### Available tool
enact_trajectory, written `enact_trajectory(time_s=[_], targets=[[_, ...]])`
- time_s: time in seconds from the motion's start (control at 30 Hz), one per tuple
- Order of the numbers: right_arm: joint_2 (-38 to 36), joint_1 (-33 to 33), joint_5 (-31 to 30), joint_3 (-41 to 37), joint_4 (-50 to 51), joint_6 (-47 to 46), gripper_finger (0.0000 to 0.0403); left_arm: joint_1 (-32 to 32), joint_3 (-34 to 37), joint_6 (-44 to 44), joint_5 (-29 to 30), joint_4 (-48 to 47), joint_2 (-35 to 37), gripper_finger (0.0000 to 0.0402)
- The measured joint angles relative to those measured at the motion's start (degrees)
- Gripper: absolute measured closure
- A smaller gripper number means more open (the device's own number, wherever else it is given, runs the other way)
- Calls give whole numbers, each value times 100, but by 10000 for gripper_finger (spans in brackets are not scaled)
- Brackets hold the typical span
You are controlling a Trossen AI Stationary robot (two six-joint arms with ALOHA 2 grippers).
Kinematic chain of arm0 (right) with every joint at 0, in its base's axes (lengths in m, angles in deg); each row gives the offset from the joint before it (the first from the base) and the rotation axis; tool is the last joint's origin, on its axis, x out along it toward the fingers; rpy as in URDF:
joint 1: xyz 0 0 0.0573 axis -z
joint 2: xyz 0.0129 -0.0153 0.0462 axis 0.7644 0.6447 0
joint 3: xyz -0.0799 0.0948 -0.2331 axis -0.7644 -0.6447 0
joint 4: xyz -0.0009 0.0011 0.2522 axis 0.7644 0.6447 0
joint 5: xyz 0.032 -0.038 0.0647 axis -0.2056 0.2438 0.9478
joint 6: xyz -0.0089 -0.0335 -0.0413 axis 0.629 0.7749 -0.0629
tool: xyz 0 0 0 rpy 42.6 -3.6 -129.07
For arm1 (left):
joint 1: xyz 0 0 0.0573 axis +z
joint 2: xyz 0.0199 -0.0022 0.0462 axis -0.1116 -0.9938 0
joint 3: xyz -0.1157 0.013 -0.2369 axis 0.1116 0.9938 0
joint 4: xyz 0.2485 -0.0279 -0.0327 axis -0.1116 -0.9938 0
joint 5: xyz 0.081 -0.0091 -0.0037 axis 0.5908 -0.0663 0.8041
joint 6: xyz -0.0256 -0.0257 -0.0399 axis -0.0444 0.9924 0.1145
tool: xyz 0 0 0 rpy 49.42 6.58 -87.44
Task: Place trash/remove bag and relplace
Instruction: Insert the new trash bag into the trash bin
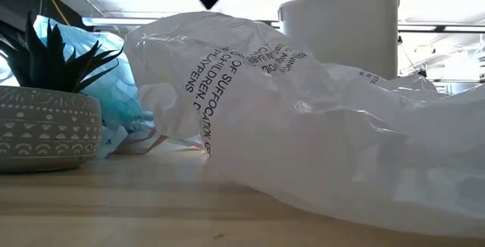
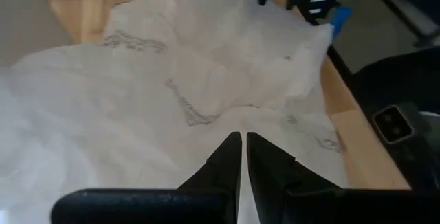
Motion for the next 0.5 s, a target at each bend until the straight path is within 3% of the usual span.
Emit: enact_trajectory(time_s=[0.23, 0.5], targets=[[-11, -436, 578, 103, 142, -222, 208, 216, -8, -50, -875, 412, -717, 394], [-20, -700, 1411, 627, 1081, -309, 208, 370, -8, -18, -1083, 706, -1804, 394]])
